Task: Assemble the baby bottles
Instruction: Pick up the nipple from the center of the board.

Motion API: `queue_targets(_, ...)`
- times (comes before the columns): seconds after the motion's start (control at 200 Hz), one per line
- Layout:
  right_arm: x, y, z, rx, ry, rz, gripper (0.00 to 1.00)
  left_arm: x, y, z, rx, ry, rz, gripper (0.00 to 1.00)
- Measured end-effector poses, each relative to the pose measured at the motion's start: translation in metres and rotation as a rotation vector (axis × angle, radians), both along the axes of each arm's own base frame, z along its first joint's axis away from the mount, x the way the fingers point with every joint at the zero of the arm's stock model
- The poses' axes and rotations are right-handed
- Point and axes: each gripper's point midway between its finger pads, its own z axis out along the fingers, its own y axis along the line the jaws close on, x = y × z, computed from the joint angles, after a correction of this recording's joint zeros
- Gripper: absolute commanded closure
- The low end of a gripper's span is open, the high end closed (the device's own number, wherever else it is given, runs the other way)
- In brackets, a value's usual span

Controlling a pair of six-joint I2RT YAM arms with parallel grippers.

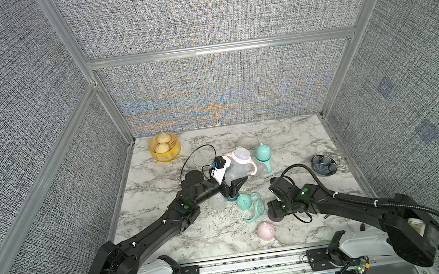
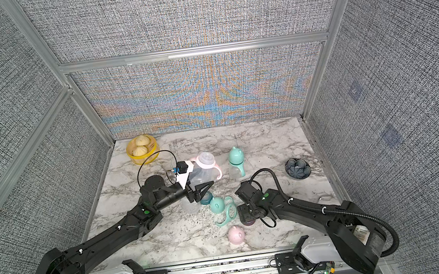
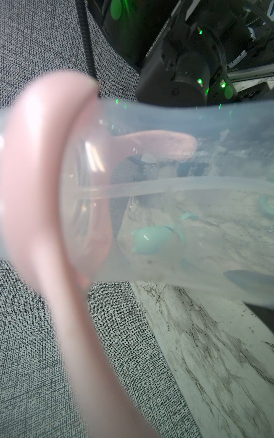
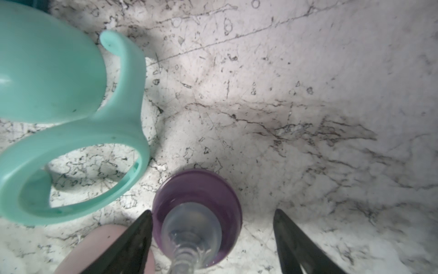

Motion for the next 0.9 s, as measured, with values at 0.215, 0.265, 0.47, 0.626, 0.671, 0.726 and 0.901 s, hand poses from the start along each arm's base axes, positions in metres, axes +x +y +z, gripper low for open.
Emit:
queue_targets(0.215,-0.009,0.006,-0.007,0.007,0.054,0.042,0.17,-0.002,-0.002,-0.001,0.0,0.004,-0.017,1.0)
queue_targets(0.265,-0.011,0.007,-0.01,0.0,0.066,0.052,0.18,-0.002,-0.002,-0.001,0.0,0.004,-0.018,1.0)
queue_targets(0.47,-0.016,0.011,-0.02,-0.032,0.101,0.076,0.18,-0.003,-0.002,0.0,-0.005,0.003,-0.018,1.0)
queue_targets(0.626,-0.015,0.011,-0.024,-0.058,0.104,0.081,0.19,-0.002,-0.002,0.0,-0.007,0.001,-0.018,1.0)
queue_targets(0.671,-0.014,0.011,-0.024,-0.065,0.103,0.08,0.19,-0.002,-0.002,0.0,-0.007,0.0,-0.018,1.0)
queue_targets(0.726,-0.013,0.01,-0.025,-0.074,0.1,0.078,0.19,-0.002,-0.002,0.001,-0.008,-0.001,-0.017,1.0)
queue_targets(0.901,-0.011,0.009,-0.027,-0.103,0.096,0.077,0.23,-0.002,-0.002,0.001,-0.009,-0.002,-0.017,1.0)
